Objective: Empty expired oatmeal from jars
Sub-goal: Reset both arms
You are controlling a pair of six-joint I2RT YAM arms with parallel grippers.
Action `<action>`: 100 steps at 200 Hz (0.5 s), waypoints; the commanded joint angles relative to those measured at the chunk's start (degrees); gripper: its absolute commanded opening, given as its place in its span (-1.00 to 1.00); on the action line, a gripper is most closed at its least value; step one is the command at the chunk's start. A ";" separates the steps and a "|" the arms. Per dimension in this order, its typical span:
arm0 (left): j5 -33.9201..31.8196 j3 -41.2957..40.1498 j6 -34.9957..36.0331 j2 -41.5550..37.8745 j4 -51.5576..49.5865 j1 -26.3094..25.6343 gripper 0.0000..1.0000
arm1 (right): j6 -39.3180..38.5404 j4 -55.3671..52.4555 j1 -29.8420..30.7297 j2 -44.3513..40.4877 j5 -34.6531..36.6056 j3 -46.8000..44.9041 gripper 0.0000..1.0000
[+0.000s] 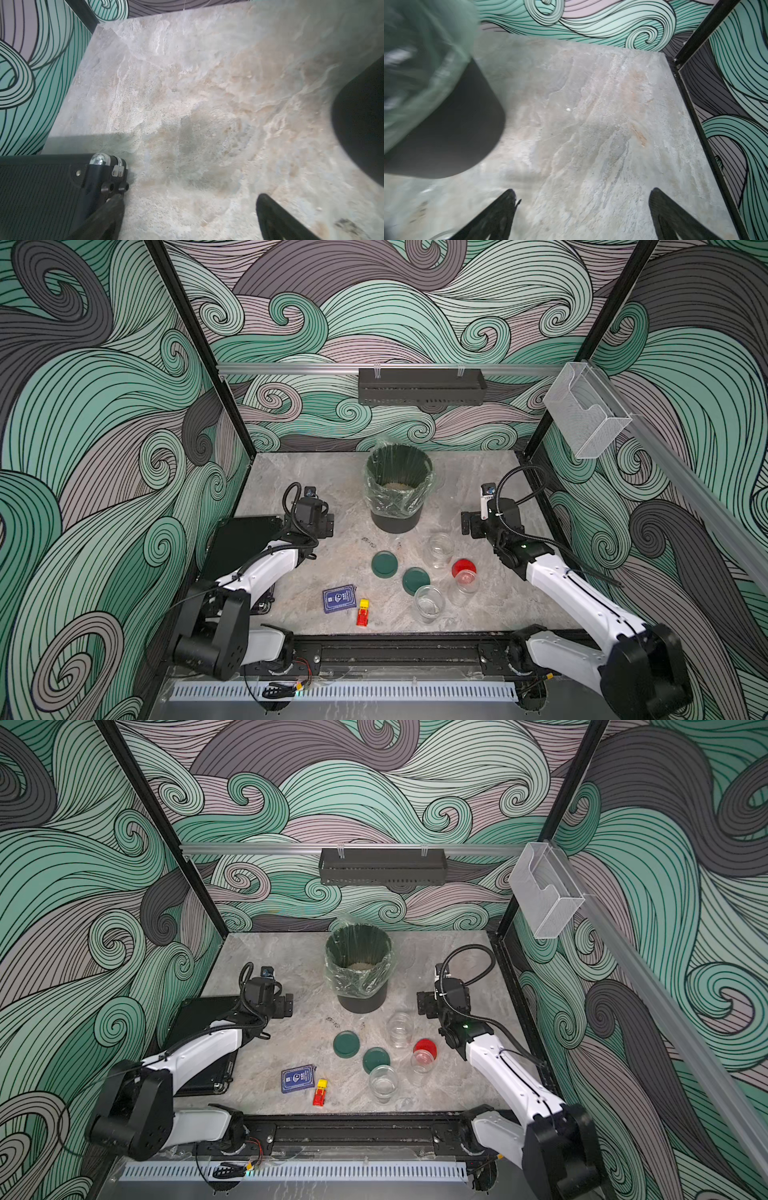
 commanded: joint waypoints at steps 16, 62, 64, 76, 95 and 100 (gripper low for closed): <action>5.50 -1.56 5.27 6.54 14.35 3.85 0.95 | -5.34 21.52 -5.16 8.99 4.43 -4.01 0.98; 15.21 -2.29 3.11 6.05 15.61 9.30 0.93 | -6.00 43.14 -8.23 19.32 0.71 -10.52 0.98; 15.41 -2.51 3.02 5.80 15.90 9.49 0.93 | -6.02 44.00 -8.24 19.60 0.71 -10.65 0.98; 17.69 -3.68 2.59 4.87 17.11 10.75 0.93 | -4.43 40.11 -9.58 19.31 -1.37 -9.35 0.98; 19.87 -4.83 1.23 3.87 18.29 12.85 0.93 | -1.96 41.09 -13.12 19.31 -7.05 -10.00 0.98; 19.96 -5.27 0.49 3.48 18.64 13.48 0.95 | -1.90 41.18 -13.27 19.10 -7.34 -10.39 0.98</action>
